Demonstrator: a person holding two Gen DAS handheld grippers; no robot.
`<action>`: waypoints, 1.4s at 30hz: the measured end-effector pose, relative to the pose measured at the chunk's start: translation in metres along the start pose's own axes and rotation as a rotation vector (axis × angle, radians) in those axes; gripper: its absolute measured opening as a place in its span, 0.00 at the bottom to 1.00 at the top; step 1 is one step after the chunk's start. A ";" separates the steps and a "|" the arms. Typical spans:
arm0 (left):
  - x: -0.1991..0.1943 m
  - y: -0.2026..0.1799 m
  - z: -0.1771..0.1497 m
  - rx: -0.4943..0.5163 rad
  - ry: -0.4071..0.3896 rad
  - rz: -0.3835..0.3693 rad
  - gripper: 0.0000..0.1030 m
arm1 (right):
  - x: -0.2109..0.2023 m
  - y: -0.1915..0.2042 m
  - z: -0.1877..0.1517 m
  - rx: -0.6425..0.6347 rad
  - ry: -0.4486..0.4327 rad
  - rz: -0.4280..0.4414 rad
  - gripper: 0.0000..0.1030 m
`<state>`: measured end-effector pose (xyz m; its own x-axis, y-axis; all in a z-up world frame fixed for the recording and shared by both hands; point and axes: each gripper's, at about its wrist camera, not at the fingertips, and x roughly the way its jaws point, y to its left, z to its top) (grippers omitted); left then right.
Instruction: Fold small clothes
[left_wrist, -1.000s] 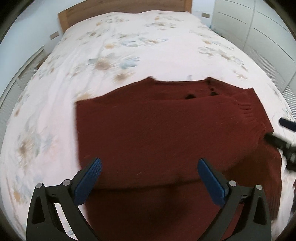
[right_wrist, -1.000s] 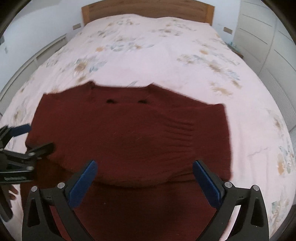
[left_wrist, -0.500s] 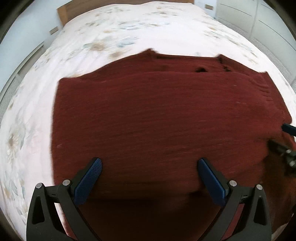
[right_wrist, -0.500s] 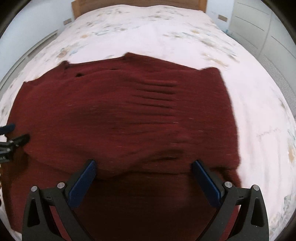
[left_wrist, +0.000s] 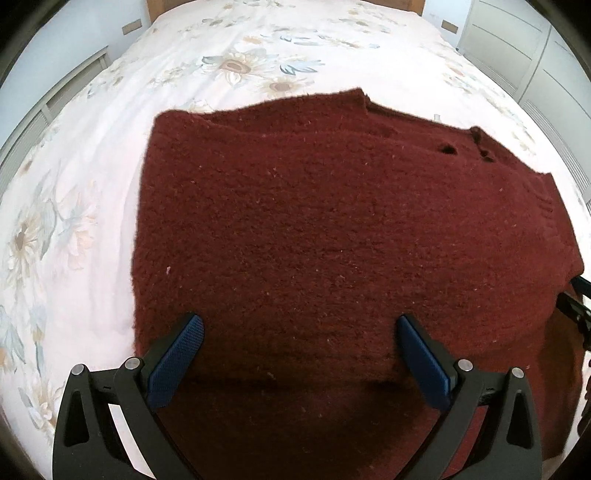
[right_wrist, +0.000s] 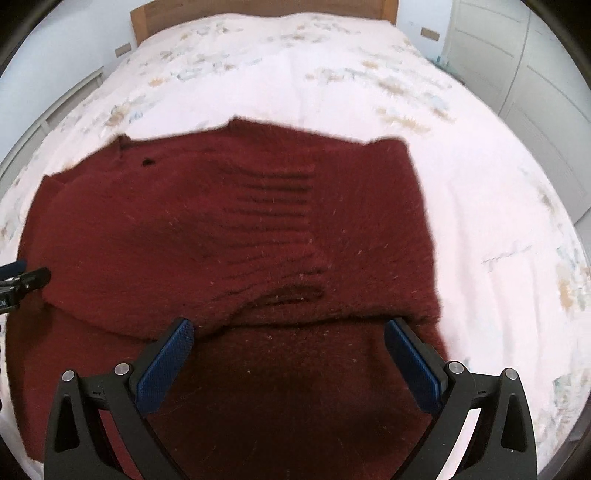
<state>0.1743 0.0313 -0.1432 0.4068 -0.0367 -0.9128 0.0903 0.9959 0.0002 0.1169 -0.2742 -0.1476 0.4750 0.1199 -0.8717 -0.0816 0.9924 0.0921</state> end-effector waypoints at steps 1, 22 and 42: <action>-0.007 0.000 0.000 -0.010 -0.010 0.012 0.99 | -0.007 0.001 0.001 -0.002 -0.007 -0.001 1.00; -0.121 0.007 -0.092 -0.063 -0.076 0.016 0.99 | -0.105 -0.019 -0.066 0.025 -0.008 -0.028 1.00; -0.088 0.007 -0.191 -0.044 0.128 0.031 0.99 | -0.057 -0.048 -0.173 0.192 0.176 0.079 1.00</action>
<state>-0.0340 0.0573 -0.1411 0.2893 0.0020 -0.9572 0.0382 0.9992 0.0136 -0.0576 -0.3339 -0.1851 0.3129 0.2070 -0.9269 0.0632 0.9693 0.2378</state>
